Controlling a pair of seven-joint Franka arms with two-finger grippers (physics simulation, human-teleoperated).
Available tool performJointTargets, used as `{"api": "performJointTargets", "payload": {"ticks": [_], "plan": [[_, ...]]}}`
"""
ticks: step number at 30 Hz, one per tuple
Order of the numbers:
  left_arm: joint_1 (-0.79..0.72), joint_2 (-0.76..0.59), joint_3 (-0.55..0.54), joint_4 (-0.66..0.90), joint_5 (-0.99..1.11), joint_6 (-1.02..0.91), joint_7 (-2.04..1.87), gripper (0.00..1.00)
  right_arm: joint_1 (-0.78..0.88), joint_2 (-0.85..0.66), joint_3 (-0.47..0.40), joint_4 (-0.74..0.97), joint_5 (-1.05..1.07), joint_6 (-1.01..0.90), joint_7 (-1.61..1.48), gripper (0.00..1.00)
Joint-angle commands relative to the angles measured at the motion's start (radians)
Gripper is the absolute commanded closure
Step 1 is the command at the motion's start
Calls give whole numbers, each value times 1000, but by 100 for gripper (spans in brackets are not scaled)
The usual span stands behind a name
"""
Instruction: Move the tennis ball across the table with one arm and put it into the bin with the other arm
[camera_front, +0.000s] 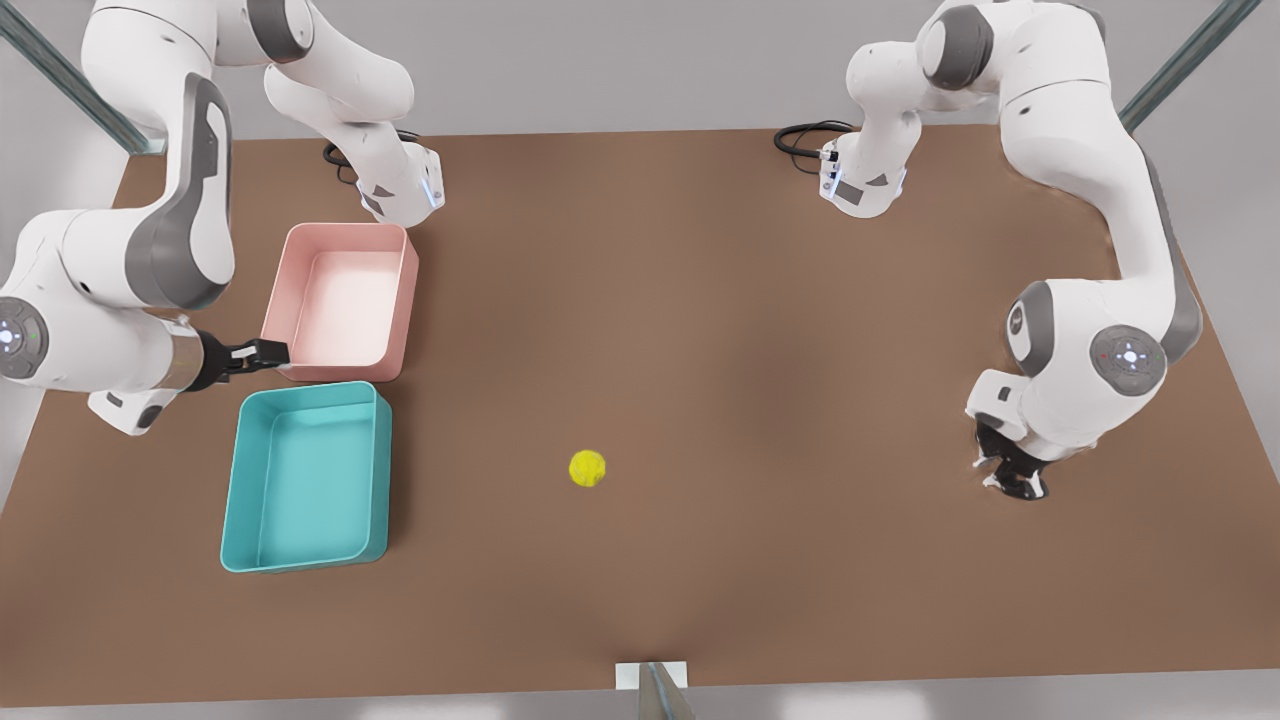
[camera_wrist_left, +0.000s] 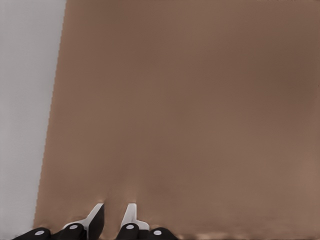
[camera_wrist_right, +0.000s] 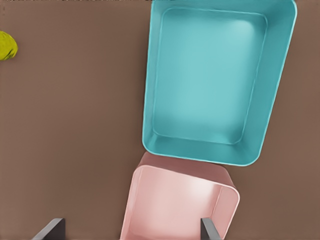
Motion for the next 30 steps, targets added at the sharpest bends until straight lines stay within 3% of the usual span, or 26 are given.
{"api": "performJointTargets", "payload": {"ticks": [1, 4, 5, 6, 8, 11, 13, 15, 18, 23, 30], "plan": [[-4, -95, -37, 2, 39, -351, -1281, 0, 13, 6, 0, 22, 7, 2, -3, 0], [-7, -204, -41, 66, -39, -562, -1430, 0, 182, 131, -4, 152, -6, 20, -1, 0], [-7, -215, -37, 65, -48, -565, -1419, 0, 223, 143, 0, 166, -7, 50, 37, 0], [-10, -226, -21, 63, -74, -568, -1421, 0, 370, 192, -4, 166, -21, 152, 213, 0], [-3, -195, -23, 69, -73, -608, -1418, 0, 464, 279, 6, 159, -4, 334, 233, 0], [22, -195, -21, 69, -76, -609, -1349, 0, 562, 355, 3, 155, -23, 443, 237, 0], [24, -196, -21, 69, -76, -615, -1347, 0, 562, 382, 2, 151, -30, 482, 249, 0], [23, -198, -23, 69, -76, -623, -1347, 0, 558, 385, 3, 67, -29, 638, 480, 0], [22, -198, -23, 69, -76, -623, -1347, 0, 519, 388, -4, 10, -24, 683, 641, 0], [24, -198, -23, 69, -77, -623, -1347, 0, 429, 419, -4, -33, 2, 779, 680, 0], [24, -198, -23, 69, -77, -625, -1347, 0, 449, 430, 2, -167, 10, 973, 752, 0]]}}
